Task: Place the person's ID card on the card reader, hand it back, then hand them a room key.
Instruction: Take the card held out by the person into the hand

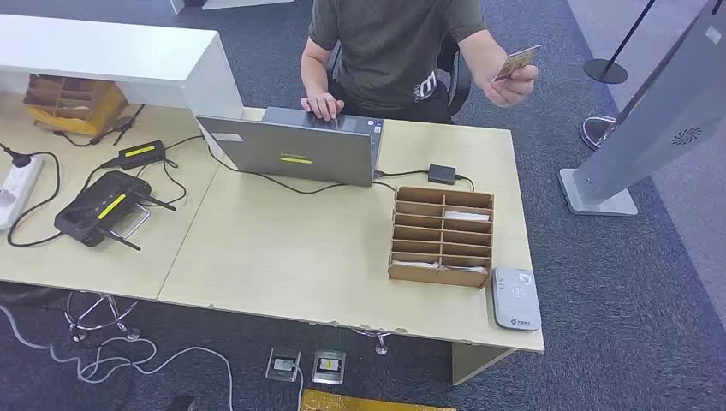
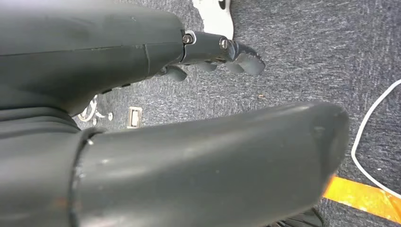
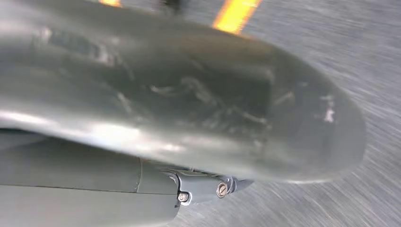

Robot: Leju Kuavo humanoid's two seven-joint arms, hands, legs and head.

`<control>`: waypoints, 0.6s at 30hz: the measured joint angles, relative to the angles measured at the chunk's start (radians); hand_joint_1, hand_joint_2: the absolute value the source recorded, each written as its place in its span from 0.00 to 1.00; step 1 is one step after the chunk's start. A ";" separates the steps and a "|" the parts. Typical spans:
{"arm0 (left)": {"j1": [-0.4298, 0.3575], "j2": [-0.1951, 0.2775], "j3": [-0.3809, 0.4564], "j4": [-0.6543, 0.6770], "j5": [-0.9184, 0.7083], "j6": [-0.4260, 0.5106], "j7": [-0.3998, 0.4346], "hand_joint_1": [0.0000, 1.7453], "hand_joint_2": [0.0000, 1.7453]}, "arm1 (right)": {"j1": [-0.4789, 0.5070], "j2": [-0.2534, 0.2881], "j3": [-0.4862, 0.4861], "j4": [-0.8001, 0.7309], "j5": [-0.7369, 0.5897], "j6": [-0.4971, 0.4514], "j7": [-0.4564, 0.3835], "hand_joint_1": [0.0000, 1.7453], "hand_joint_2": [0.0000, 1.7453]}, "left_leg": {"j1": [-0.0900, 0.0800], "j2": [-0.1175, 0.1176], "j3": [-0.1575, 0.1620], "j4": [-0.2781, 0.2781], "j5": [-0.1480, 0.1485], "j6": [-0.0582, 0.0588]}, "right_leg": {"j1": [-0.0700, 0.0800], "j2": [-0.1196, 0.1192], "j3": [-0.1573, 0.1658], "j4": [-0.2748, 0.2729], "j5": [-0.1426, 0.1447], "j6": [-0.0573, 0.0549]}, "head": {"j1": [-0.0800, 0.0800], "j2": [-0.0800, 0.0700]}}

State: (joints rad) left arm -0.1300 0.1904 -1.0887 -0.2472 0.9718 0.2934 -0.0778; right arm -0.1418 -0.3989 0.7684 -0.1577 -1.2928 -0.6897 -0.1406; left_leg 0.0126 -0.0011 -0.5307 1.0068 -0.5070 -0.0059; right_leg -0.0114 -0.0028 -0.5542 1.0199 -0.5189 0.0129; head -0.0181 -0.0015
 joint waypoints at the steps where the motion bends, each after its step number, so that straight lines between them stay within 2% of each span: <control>1: 0.001 0.000 0.000 0.000 0.001 0.000 -0.001 0.00 0.00 | -0.002 -0.006 -0.008 0.004 -0.001 0.000 -0.005 0.00 0.00 | 0.000 0.000 0.000 0.000 0.000 0.000 | 0.000 0.000 0.000 0.000 0.000 0.000 | 0.000 0.000; 4: 0.004 -0.002 0.000 0.000 0.006 0.000 -0.004 0.00 0.00 | -0.011 -0.030 -0.044 0.023 -0.005 0.000 -0.046 0.00 0.00 | 0.000 0.000 0.000 0.000 0.000 0.000 | 0.000 0.000 0.000 0.000 0.000 0.000 | 0.000 0.000; 10: 0.004 -0.007 0.002 0.000 0.016 0.012 -0.015 0.00 0.00 | -0.028 -0.101 -0.104 0.048 -0.006 0.000 -0.196 0.00 0.00 | -0.001 0.000 0.000 0.000 0.001 0.001 | -0.001 -0.001 0.000 0.000 0.000 0.000 | 0.000 0.000; 18: 0.002 -0.015 0.017 0.000 0.024 0.012 -0.017 0.00 0.00 | -0.014 -0.170 -0.150 0.026 -0.006 0.003 -0.311 0.00 0.00 | -0.001 0.000 0.000 0.000 0.001 0.001 | -0.001 -0.001 0.000 0.000 0.000 0.000 | 0.000 0.000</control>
State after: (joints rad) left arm -0.1283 0.1758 -1.0715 -0.2472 0.9955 0.3055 -0.0948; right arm -0.1559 -0.5686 0.6184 -0.1320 -1.2993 -0.6871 -0.4517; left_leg 0.0117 -0.0014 -0.5311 1.0069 -0.5064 -0.0049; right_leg -0.0122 -0.0034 -0.5544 1.0199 -0.5187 0.0131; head -0.0185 -0.0015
